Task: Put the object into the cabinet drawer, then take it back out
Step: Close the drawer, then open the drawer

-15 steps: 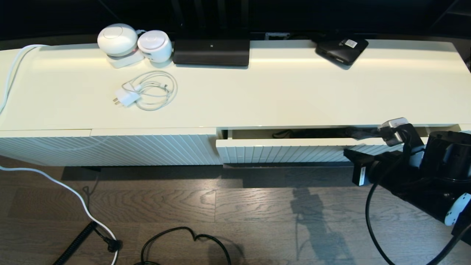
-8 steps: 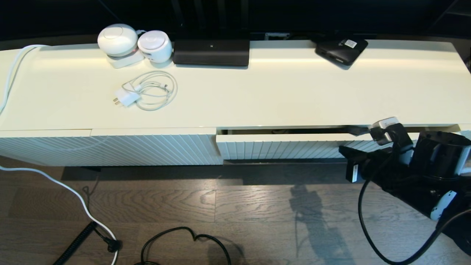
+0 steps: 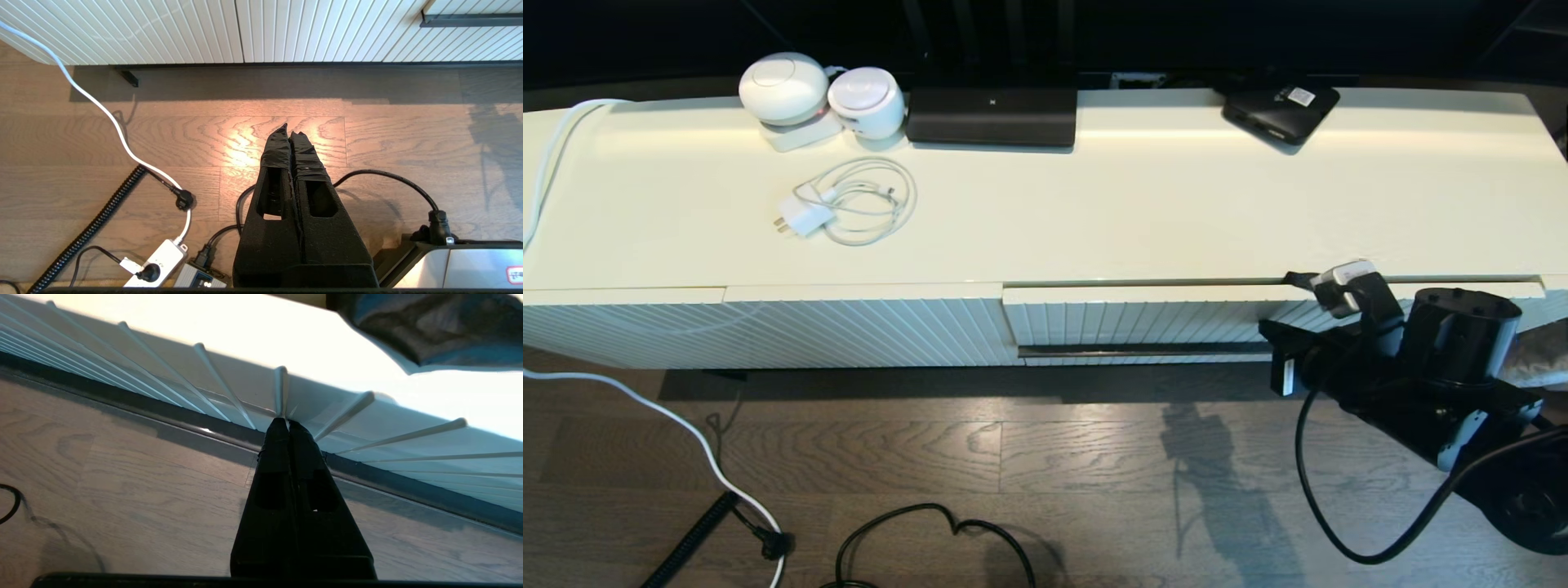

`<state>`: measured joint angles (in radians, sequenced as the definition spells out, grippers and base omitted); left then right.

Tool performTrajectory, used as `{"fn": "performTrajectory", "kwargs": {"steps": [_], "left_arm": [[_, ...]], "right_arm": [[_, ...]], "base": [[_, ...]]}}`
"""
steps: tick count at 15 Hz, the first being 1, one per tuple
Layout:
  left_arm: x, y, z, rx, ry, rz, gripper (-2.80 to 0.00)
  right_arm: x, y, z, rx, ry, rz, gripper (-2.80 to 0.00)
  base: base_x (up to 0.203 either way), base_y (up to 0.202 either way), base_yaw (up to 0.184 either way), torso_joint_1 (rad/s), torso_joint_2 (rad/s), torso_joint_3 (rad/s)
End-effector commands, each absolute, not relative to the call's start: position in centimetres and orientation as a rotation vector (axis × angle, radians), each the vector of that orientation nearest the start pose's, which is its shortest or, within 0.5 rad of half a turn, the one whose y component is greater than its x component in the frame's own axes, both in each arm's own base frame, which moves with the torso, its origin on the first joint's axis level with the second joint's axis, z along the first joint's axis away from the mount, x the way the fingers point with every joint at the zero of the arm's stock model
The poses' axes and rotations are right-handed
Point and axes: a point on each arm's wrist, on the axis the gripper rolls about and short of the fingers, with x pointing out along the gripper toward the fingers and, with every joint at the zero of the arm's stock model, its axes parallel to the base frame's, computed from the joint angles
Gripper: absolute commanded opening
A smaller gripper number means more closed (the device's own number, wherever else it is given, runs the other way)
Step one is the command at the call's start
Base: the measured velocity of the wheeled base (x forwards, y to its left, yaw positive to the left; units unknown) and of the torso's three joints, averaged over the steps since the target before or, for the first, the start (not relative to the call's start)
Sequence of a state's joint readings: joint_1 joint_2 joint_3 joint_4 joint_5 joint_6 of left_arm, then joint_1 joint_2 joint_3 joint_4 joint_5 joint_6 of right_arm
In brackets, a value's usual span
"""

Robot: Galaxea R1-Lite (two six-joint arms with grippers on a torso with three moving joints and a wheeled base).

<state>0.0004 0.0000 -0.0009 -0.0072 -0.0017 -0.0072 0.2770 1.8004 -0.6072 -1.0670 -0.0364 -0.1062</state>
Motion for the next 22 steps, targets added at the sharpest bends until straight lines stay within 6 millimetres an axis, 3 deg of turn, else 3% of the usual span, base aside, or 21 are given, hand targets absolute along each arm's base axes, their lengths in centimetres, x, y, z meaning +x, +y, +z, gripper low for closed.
{"fn": "performTrajectory", "kwargs": {"steps": [1, 7, 11, 17, 22], "left_arm": [[-2.3, 0.0, 7.7, -0.008, -0.009, -0.001, -2.8], [-2.3, 0.0, 7.7, -0.008, -0.009, -0.001, -2.8], [-2.3, 0.0, 7.7, -0.008, -0.009, 0.0, -2.8], [-2.3, 0.0, 7.7, -0.008, -0.009, 0.0, -2.8], [-2.3, 0.0, 7.7, -0.008, -0.009, 0.0, -2.8]], "right_arm": [[30.0, 8.4, 14.5, -0.126, 0.092, 0.245, -2.8], [30.5, 8.6, 14.3, -0.148, 0.09, 0.248, -2.8], [28.7, 8.0, 16.9, -0.141, 0.043, 0.244, -2.8], [21.6, 5.2, 22.4, -0.145, 0.132, 0.221, -2.8], [13.0, 3.3, 23.8, -0.18, 0.38, 0.25, -2.8]], "base": [[0.0, 0.0, 0.0, 0.0, 0.0, 0.0], [0.0, 0.0, 0.0, 0.0, 0.0, 0.0], [0.0, 0.0, 0.0, 0.0, 0.0, 0.0], [0.0, 0.0, 0.0, 0.0, 0.0, 0.0], [0.0, 0.0, 0.0, 0.0, 0.0, 0.0]]}}
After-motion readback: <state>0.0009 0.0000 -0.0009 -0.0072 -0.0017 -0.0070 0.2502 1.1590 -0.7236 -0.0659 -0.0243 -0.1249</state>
